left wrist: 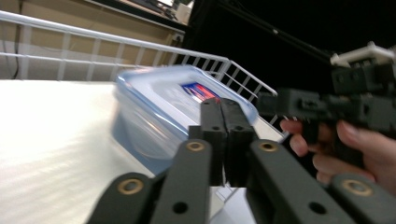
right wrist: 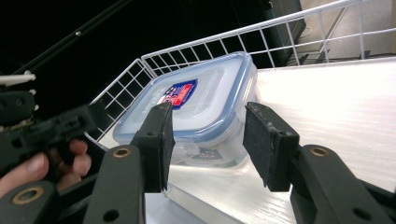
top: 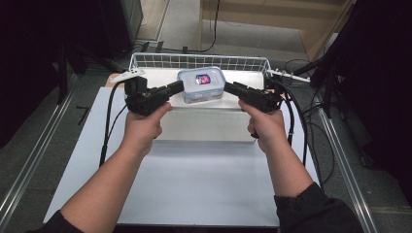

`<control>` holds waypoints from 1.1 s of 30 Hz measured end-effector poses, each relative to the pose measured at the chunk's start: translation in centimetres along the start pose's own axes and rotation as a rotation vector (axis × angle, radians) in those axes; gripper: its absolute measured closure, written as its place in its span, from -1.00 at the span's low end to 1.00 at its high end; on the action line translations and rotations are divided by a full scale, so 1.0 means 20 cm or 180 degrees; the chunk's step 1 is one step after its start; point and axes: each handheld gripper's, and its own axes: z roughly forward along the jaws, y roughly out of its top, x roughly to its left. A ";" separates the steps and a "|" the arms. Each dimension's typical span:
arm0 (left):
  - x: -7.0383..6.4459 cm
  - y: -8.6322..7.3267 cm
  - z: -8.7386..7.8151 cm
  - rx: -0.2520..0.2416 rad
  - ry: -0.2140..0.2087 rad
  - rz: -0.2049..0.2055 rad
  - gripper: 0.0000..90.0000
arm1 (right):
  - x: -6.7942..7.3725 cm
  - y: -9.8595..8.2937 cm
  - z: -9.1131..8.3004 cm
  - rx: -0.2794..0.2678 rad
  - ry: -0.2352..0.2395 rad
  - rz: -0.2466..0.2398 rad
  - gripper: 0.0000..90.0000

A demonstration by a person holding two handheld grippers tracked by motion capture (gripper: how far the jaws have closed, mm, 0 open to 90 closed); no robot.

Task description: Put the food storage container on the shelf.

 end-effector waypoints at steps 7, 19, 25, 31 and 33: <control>-0.07 -0.07 0.04 0.0128 -0.0142 0.0065 1.00 | -0.01 -0.01 -0.03 -0.0013 -0.0026 0.0009 0.19; -0.04 -0.09 0.05 0.0111 -0.0058 0.0055 0.97 | 0.00 -0.05 -0.07 0.0013 -0.0014 -0.0042 0.20; -0.04 -0.12 -0.02 0.0110 0.0030 0.0132 0.76 | 0.03 -0.13 -0.12 0.0068 -0.0036 -0.0165 0.19; -0.03 -0.23 -0.14 0.0114 0.0110 0.0226 0.60 | 0.04 -0.22 -0.17 0.0055 -0.0047 -0.0222 0.16; -0.02 -0.27 -0.17 0.0147 0.0148 0.0251 0.50 | 0.04 -0.26 -0.18 0.0070 -0.0074 -0.0273 0.06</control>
